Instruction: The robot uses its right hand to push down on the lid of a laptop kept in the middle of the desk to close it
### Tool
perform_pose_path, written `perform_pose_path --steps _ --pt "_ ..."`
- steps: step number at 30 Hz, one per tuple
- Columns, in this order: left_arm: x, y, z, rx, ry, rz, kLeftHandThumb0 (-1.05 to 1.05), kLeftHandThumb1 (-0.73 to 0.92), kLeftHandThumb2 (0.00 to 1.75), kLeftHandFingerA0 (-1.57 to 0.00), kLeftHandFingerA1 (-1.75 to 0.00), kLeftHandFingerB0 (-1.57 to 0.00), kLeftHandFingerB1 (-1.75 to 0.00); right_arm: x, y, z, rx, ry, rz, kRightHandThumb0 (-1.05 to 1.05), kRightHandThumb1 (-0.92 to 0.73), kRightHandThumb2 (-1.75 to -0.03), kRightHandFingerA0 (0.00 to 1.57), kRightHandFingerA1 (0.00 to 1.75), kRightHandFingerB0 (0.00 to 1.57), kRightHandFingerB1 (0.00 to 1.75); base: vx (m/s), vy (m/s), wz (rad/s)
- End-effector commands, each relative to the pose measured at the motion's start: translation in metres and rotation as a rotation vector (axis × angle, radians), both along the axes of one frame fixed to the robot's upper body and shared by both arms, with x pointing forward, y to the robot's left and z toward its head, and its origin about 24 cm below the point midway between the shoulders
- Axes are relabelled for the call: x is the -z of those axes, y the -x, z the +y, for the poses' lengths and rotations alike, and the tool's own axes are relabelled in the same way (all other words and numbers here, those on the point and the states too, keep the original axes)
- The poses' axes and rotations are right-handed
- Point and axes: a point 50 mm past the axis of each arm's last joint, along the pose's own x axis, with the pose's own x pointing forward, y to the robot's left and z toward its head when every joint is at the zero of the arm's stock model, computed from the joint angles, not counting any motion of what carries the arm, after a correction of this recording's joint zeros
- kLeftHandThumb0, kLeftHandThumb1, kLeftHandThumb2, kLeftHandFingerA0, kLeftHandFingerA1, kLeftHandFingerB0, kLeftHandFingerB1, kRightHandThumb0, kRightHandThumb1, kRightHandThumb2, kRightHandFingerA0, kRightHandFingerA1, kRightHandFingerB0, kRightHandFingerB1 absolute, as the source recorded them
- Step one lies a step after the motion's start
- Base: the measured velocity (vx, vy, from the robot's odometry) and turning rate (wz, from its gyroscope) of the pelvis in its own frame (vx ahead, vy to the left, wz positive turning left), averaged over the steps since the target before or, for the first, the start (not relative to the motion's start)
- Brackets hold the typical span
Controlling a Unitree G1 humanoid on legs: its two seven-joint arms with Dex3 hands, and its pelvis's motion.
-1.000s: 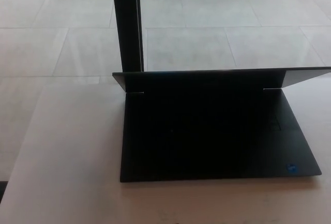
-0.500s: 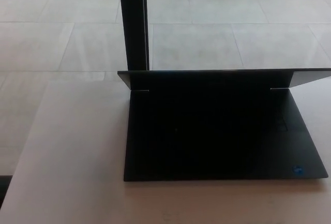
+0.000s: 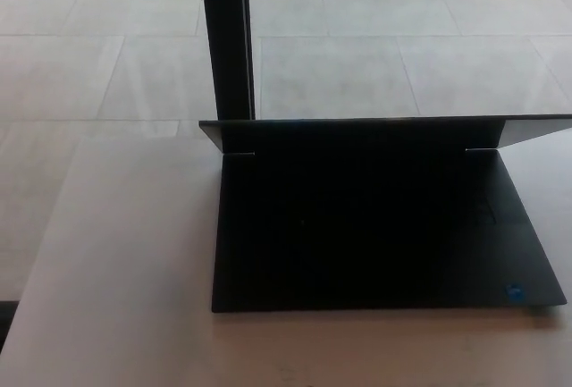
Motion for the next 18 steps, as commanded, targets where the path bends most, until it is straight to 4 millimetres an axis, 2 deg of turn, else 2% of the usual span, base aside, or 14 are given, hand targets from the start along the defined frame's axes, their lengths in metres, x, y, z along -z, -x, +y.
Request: perform_pose_path --steps 1,2,4,6,7,8,9,10,11,13,14,15,18 --pt "-0.004 0.002 0.004 -0.012 -0.027 -0.026 -0.84 0.78 1.18 -0.48 -0.66 -0.40 -0.54 0.024 -0.058 0.110 -0.472 0.776 0.334 -0.84 -0.92 -0.70 0.30 0.44 0.33 0.32 0.00 0.000 0.00" --pt "-0.004 0.001 0.005 -0.037 -0.021 -0.033 -0.88 0.92 0.76 -0.54 -0.63 -0.48 -0.46 0.034 -0.058 0.114 -0.497 0.805 0.371 -0.86 -0.92 -0.69 0.30 0.44 0.36 0.33 0.00 0.000 0.00" --pt "-0.004 0.001 0.005 -0.032 -0.021 -0.034 -0.88 0.92 0.77 -0.52 -0.61 -0.46 -0.45 0.035 -0.058 0.115 -0.498 0.824 0.373 -0.86 -0.92 -0.69 0.33 0.47 0.36 0.32 0.00 0.000 0.00" --pt "-0.005 0.001 0.006 -0.015 -0.029 -0.033 -0.88 0.92 0.77 -0.50 -0.60 -0.44 -0.43 0.046 -0.059 0.122 -0.516 0.884 0.406 -0.87 -0.92 -0.72 0.31 0.51 0.34 0.34 0.00 0.000 0.00" --pt "-0.005 0.001 0.005 -0.022 -0.030 -0.037 -0.82 0.77 1.17 -0.50 -0.67 -0.43 -0.56 0.054 -0.060 0.125 -0.518 0.954 0.438 -0.85 -0.92 -0.70 0.30 0.52 0.34 0.34 0.00 0.000 0.00" --pt "-0.005 0.001 0.006 -0.023 -0.027 -0.038 -0.82 0.77 1.17 -0.49 -0.67 -0.40 -0.55 0.057 -0.059 0.126 -0.526 0.970 0.446 -0.85 -0.92 -0.69 0.30 0.52 0.34 0.34 0.00 0.000 0.00" --pt "-0.005 0.001 0.006 -0.023 -0.026 -0.038 -0.82 0.77 1.17 -0.49 -0.67 -0.40 -0.55 0.057 -0.060 0.126 -0.527 0.974 0.447 -0.85 -0.92 -0.69 0.30 0.52 0.34 0.34 0.00 0.000 0.00" --pt "-0.005 0.001 0.006 -0.023 -0.027 -0.036 -0.88 0.92 0.77 -0.50 -0.60 -0.45 -0.44 0.059 -0.060 0.128 -0.533 0.996 0.454 -0.84 -0.92 -0.70 0.28 0.55 0.35 0.34 0.00 0.000 0.00" --pt "-0.005 0.001 0.006 -0.023 -0.027 -0.034 -0.88 0.92 0.77 -0.49 -0.60 -0.46 -0.44 0.062 -0.060 0.131 -0.543 1.030 0.466 -0.86 -0.79 -1.18 0.26 0.59 0.28 0.47 0.00 0.000 0.00" --pt "-0.005 0.001 0.006 -0.023 -0.027 -0.035 -0.88 0.92 0.78 -0.50 -0.62 -0.46 -0.45 0.064 -0.061 0.135 -0.551 1.060 0.475 -0.87 -0.79 -1.19 0.25 0.60 0.28 0.48 0.00 0.000 0.00" --pt "-0.005 0.001 0.006 -0.023 -0.027 -0.035 -0.88 0.92 0.78 -0.50 -0.62 -0.46 -0.45 0.064 -0.062 0.135 -0.551 1.062 0.476 -0.87 -0.79 -1.19 0.25 0.60 0.28 0.48 0.00 0.000 0.00" --pt "-0.005 0.001 0.006 -0.016 -0.032 -0.022 -0.89 0.92 0.77 -0.49 -0.61 -0.46 -0.45 0.065 -0.063 0.140 -0.564 1.090 0.476 -0.86 -0.92 -0.73 0.27 0.55 0.35 0.35 0.00 0.000 0.00" --pt "-0.004 0.002 0.005 -0.015 -0.029 -0.027 -0.88 0.92 0.78 -0.50 -0.61 -0.45 -0.45 0.065 -0.065 0.145 -0.568 1.144 0.471 -0.85 -0.92 -0.72 0.27 0.55 0.36 0.35 -0.01 -0.005 -0.02"
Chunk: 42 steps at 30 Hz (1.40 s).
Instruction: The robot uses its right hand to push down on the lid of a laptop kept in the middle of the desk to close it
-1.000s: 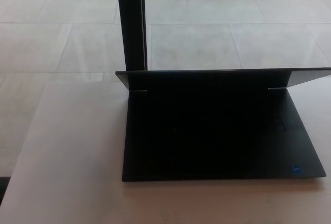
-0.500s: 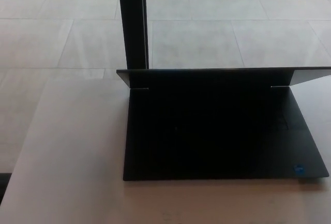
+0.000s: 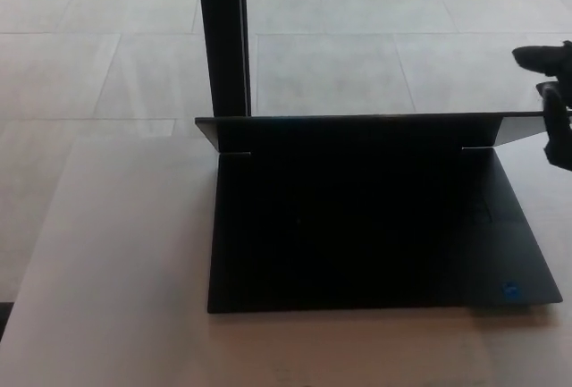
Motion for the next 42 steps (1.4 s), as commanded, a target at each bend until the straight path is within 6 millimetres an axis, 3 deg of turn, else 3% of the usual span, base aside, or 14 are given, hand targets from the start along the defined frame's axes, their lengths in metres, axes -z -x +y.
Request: perform_pose_path --steps 1,4,5,7,8,12,13,14,16,18,19,22,23,42 --pt "-0.004 0.004 0.006 -0.023 -0.030 -0.025 -0.87 0.92 0.78 -0.50 -0.62 -0.46 -0.45 0.024 -0.006 0.042 -0.306 0.684 0.095 -0.85 -0.92 -0.73 0.28 0.56 0.36 0.36 0.00 0.000 0.00" --pt "-0.004 0.004 0.006 -0.013 -0.035 -0.018 -0.93 0.79 0.95 -0.48 -0.64 -0.41 -0.49 0.020 -0.010 0.047 -0.307 0.755 0.084 -0.87 -0.92 -0.73 0.28 0.55 0.37 0.37 0.00 0.000 0.00" --pt "-0.005 0.004 0.006 -0.015 -0.037 -0.016 -0.89 0.92 0.77 -0.53 -0.60 -0.47 -0.44 0.018 -0.012 0.049 -0.307 0.771 0.072 -0.87 -0.79 -1.20 0.28 0.60 0.35 0.51 0.00 0.000 0.00" --pt "-0.005 0.003 0.006 -0.018 -0.041 -0.014 -0.89 0.92 0.77 -0.53 -0.60 -0.47 -0.44 0.014 -0.016 0.052 -0.306 0.795 0.054 -0.87 -0.79 -1.20 0.28 0.60 0.35 0.51 0.00 0.000 0.00" --pt "-0.006 0.003 0.007 0.002 -0.046 -0.011 -0.94 0.79 0.95 -0.50 -0.63 -0.42 -0.49 0.011 -0.017 0.053 -0.302 0.807 0.047 -0.86 -0.92 -0.68 0.30 0.56 0.40 0.38 0.00 0.000 0.00" --pt "-0.006 0.002 0.007 -0.008 -0.043 -0.025 -0.88 0.92 0.79 -0.49 -0.60 -0.45 -0.45 0.008 -0.019 0.054 -0.302 0.833 0.027 -0.85 -0.92 -0.69 0.32 0.58 0.42 0.37 0.00 0.000 0.00" --pt "-0.006 0.002 0.007 -0.001 -0.045 -0.018 -0.83 0.77 1.18 -0.47 -0.65 -0.40 -0.54 0.013 -0.018 0.054 -0.310 0.845 0.034 -0.85 -0.92 -0.69 0.32 0.58 0.42 0.38 0.00 0.000 0.00" --pt "-0.006 0.002 0.007 -0.005 -0.041 -0.024 -0.92 0.92 0.81 -0.51 -0.61 -0.46 -0.45 0.016 -0.016 0.054 -0.320 0.860 0.041 -0.84 -0.92 -0.68 0.31 0.59 0.42 0.39 0.00 0.000 0.00" --pt "-0.007 0.002 0.007 -0.010 -0.038 -0.032 -0.88 0.92 0.78 -0.48 -0.60 -0.43 -0.43 0.036 -0.008 0.051 -0.364 0.936 0.062 -0.85 -0.79 -1.21 0.34 0.63 0.36 0.52 0.00 0.000 0.00" --pt "-0.007 0.002 0.008 -0.022 -0.042 -0.026 -0.89 0.92 0.78 -0.53 -0.64 -0.46 -0.46 0.048 -0.004 0.049 -0.388 0.979 0.097 -0.85 -0.78 -1.21 0.37 0.63 0.35 0.49 0.00 0.000 0.00" --pt "-0.007 0.002 0.008 -0.024 -0.043 -0.025 -0.90 0.92 0.82 -0.56 -0.65 -0.44 -0.45 0.051 -0.003 0.048 -0.392 0.986 0.101 -0.87 -0.92 -0.71 0.38 0.57 0.43 0.38 0.00 0.000 0.00" --pt "-0.007 0.003 0.009 -0.020 -0.046 -0.028 -0.84 0.77 1.18 -0.50 -0.67 -0.42 -0.56 0.066 0.002 0.044 -0.423 1.059 0.133 -0.88 -0.92 -0.76 0.37 0.59 0.42 0.41 0.00 0.000 0.00" --pt "-0.007 0.004 0.009 -0.023 -0.045 -0.026 -0.88 0.92 0.76 -0.51 -0.61 -0.47 -0.45 0.071 0.005 0.041 -0.427 1.073 0.142 -0.88 -0.92 -0.76 0.38 0.60 0.42 0.41 0.00 0.000 0.00" --pt "-0.009 0.002 0.010 -0.021 -0.051 -0.023 -0.89 0.92 0.77 -0.50 -0.61 -0.46 -0.44 0.155 0.061 0.001 -0.283 0.859 0.388 -0.84 -0.92 -0.76 0.39 0.57 0.37 0.40 0.00 -0.001 0.02"
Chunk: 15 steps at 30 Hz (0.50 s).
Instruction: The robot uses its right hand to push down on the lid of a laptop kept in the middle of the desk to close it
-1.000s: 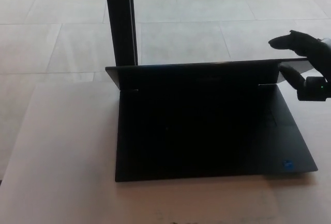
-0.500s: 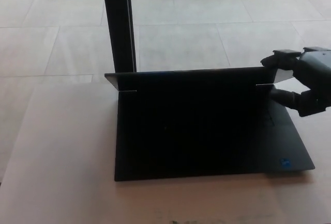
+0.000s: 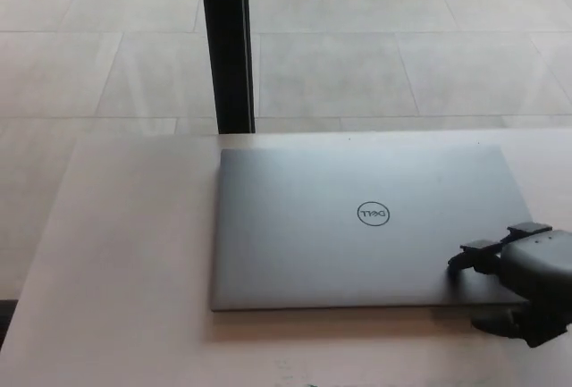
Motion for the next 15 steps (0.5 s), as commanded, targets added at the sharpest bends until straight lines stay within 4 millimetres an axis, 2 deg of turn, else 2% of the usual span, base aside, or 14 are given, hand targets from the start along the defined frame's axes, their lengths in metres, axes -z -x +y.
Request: perform_pose_path --steps 1,2,4,6,7,8,9,10,11,12,13,14,15 --pt "-0.007 0.003 0.009 -0.026 -0.044 -0.013 -0.90 0.92 0.78 -0.53 -0.62 -0.46 -0.44 0.043 0.030 -0.014 0.096 0.004 0.120 -0.81 -0.92 -0.74 0.38 0.56 0.35 0.38 0.00 0.000 0.00" --pt "-0.007 0.003 0.009 -0.026 -0.042 -0.014 -0.83 0.77 1.17 -0.48 -0.66 -0.41 -0.54 0.048 0.033 -0.017 0.118 0.001 0.128 -0.83 -0.92 -0.77 0.41 0.58 0.38 0.38 0.00 0.000 0.00" --pt "-0.006 0.005 0.008 -0.030 -0.032 -0.021 -0.84 0.77 1.17 -0.47 -0.67 -0.40 -0.54 0.063 0.043 -0.027 0.178 0.002 0.158 -0.87 -0.92 -0.83 0.40 0.62 0.33 0.40 0.00 0.000 0.00" --pt "-0.006 0.005 0.008 -0.034 -0.029 -0.023 -0.84 0.77 1.17 -0.47 -0.67 -0.40 -0.54 0.068 0.046 -0.031 0.196 0.009 0.173 -0.87 -0.92 -0.83 0.40 0.62 0.33 0.40 0.00 0.000 0.00" --pt "-0.006 0.005 0.008 -0.026 -0.042 -0.011 -0.89 0.92 0.77 -0.53 -0.63 -0.46 -0.44 0.072 0.050 -0.036 0.214 0.021 0.190 -0.84 -0.92 -0.79 0.43 0.72 0.37 0.39 0.00 0.000 0.00" --pt "-0.006 0.006 0.008 -0.024 -0.040 -0.013 -0.90 0.92 0.76 -0.49 -0.60 -0.45 -0.45 0.073 0.051 -0.038 0.226 0.011 0.198 -0.83 -0.92 -0.77 0.41 0.66 0.38 0.38 0.00 0.000 0.00" --pt "-0.006 0.006 0.008 -0.022 -0.040 -0.012 -0.94 0.77 0.95 -0.50 -0.64 -0.42 -0.50 0.073 0.051 -0.040 0.240 0.000 0.208 -0.83 -0.92 -0.75 0.39 0.60 0.37 0.39 0.00 0.000 0.00" --pt "-0.006 0.006 0.009 -0.017 -0.041 -0.008 -0.89 0.92 0.77 -0.50 -0.60 -0.44 -0.44 0.072 0.050 -0.042 0.241 -0.002 0.205 -0.89 -0.80 -0.93 0.37 0.62 0.33 0.44 0.00 0.000 0.00" --pt "-0.006 0.007 0.009 -0.015 -0.042 -0.006 -0.90 0.92 0.79 -0.52 -0.61 -0.43 -0.44 0.069 0.050 -0.042 0.242 -0.004 0.198 -0.84 -0.92 -0.78 0.37 0.86 0.32 0.40 0.00 0.000 0.00" --pt "-0.006 0.007 0.008 -0.016 -0.041 -0.006 -0.90 0.92 0.79 -0.52 -0.61 -0.43 -0.44 0.069 0.049 -0.042 0.241 -0.003 0.198 -0.84 -0.92 -0.78 0.37 0.86 0.32 0.40 0.00 0.000 0.00" --pt "-0.006 0.006 0.008 -0.023 -0.037 -0.009 -0.89 0.92 0.76 -0.51 -0.61 -0.45 -0.43 0.066 0.049 -0.043 0.238 -0.009 0.189 -0.82 -0.92 -0.76 0.40 0.72 0.36 0.38 0.00 0.000 0.00" --pt "-0.006 0.007 0.008 -0.023 -0.037 -0.009 -0.89 0.92 0.78 -0.51 -0.62 -0.44 -0.45 0.062 0.047 -0.044 0.237 -0.024 0.182 -0.85 -0.92 -0.82 0.43 0.62 0.32 0.37 0.00 0.000 0.00" --pt "-0.006 0.007 0.009 -0.023 -0.038 -0.010 -0.89 0.92 0.78 -0.51 -0.62 -0.44 -0.45 0.057 0.045 -0.045 0.234 -0.045 0.173 -0.85 -0.92 -0.82 0.43 0.62 0.32 0.37 0.00 0.000 0.00"
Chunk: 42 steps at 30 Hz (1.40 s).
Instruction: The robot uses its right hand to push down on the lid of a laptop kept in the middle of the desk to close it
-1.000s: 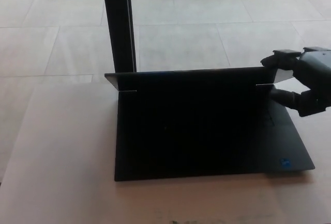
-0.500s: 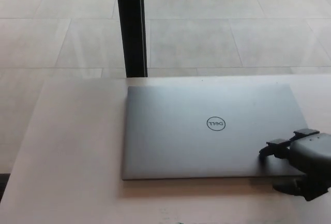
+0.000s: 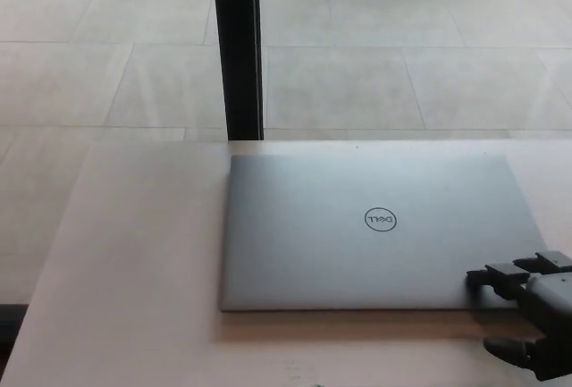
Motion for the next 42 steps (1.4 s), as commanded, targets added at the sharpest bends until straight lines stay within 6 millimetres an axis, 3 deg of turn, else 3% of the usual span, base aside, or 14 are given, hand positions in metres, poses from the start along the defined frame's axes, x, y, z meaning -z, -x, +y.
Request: perform_pose_path --steps 1,11,13,14,17,19,21,23,29,35,36,40,41,42 --pt "-0.007 0.002 0.008 -0.011 -0.037 -0.013 -0.89 0.92 0.78 -0.51 -0.62 -0.44 -0.45 0.026 0.022 -0.024 0.079 0.044 0.184 -0.85 -0.92 -0.82 0.43 0.62 0.32 0.37 0.00 0.000 0.00" --pt "-0.009 0.000 0.010 -0.002 -0.047 0.005 -0.89 0.92 0.77 -0.53 -0.59 -0.46 -0.42 -0.048 0.005 -0.019 0.030 -0.247 0.017 -0.80 -0.92 -0.74 0.41 0.55 0.38 0.38 0.00 0.000 0.00" --pt "-0.009 0.000 0.010 -0.003 -0.045 -0.005 -0.83 0.77 1.18 -0.48 -0.66 -0.40 -0.54 -0.079 0.003 -0.021 0.005 -0.347 -0.080 -0.81 -0.92 -0.74 0.46 0.55 0.40 0.39 0.00 0.000 0.00" --pt "-0.009 0.001 0.010 -0.014 -0.046 -0.002 -0.85 0.77 1.17 -0.50 -0.66 -0.42 -0.54 -0.115 0.006 -0.032 0.026 -0.489 -0.153 -0.84 -0.76 -0.86 0.44 0.56 0.39 0.44 0.00 0.000 0.00" --pt "-0.009 0.001 0.010 -0.015 -0.045 -0.003 -0.84 0.76 1.17 -0.49 -0.66 -0.42 -0.54 -0.123 0.007 -0.035 0.036 -0.502 -0.173 -0.79 -0.92 -0.69 0.46 0.52 0.43 0.38 0.00 0.000 0.00" --pt "-0.009 0.002 0.011 0.000 -0.047 0.007 -0.90 0.92 0.77 -0.52 -0.60 -0.46 -0.43 -0.155 0.018 -0.058 0.087 -0.594 -0.272 -0.80 -0.74 -1.13 0.41 0.60 0.33 0.51 0.00 0.000 0.00" --pt "-0.008 0.002 0.010 -0.011 -0.043 0.006 -0.89 0.92 0.81 -0.54 -0.64 -0.44 -0.44 -0.170 0.028 -0.075 0.131 -0.675 -0.336 -0.80 -0.92 -0.69 0.44 0.54 0.38 0.40 0.00 0.000 0.00" --pt "-0.008 0.003 0.010 -0.007 -0.042 0.003 -0.84 0.77 1.17 -0.48 -0.65 -0.40 -0.54 -0.182 0.050 -0.117 0.260 -0.700 -0.497 -0.72 -0.92 -0.72 0.47 0.51 0.38 0.40 0.00 0.000 0.00" --pt "-0.007 0.003 0.009 -0.020 -0.036 0.006 -0.89 0.92 0.76 -0.51 -0.60 -0.46 -0.43 -0.176 0.088 -0.179 0.572 -0.775 -0.686 -0.76 -0.92 -0.69 0.56 0.67 0.48 0.49 0.00 0.000 0.00" --pt "-0.007 0.003 0.009 -0.016 -0.044 0.011 -0.90 0.92 0.77 -0.52 -0.60 -0.46 -0.43 -0.132 0.156 -0.243 1.049 -0.758 -0.814 -0.81 -0.92 -0.70 0.42 0.98 0.37 0.72 0.00 0.000 0.00" --pt "-0.007 0.002 0.009 -0.022 -0.042 0.005 -0.84 0.75 1.17 -0.49 -0.66 -0.43 -0.55 -0.126 0.165 -0.249 1.112 -0.774 -0.833 -0.81 -0.92 -0.71 0.47 1.05 0.33 0.71 0.00 0.000 0.00" --pt "-0.008 0.001 0.010 -0.033 -0.043 -0.003 -0.86 0.75 1.17 -0.50 -0.67 -0.43 -0.55 -0.091 0.209 -0.268 1.365 -0.919 -1.005 -0.78 -0.92 -0.71 0.55 1.36 0.26 0.89 0.00 0.000 0.00" --pt "-0.008 0.001 0.010 -0.035 -0.043 -0.004 -0.92 0.92 0.77 -0.53 -0.64 -0.47 -0.45 -0.088 0.214 -0.269 1.390 -0.938 -1.020 -0.79 -0.92 -0.86 0.40 1.62 0.09 1.01 0.00 0.000 0.00" --pt "-0.008 0.001 0.010 -0.027 -0.045 0.002 -0.90 0.92 0.76 -0.52 -0.62 -0.46 -0.44 -0.079 0.225 -0.270 1.427 -0.999 -1.079 -0.82 -0.91 -0.70 0.51 1.41 0.20 0.88 0.00 0.000 0.00"
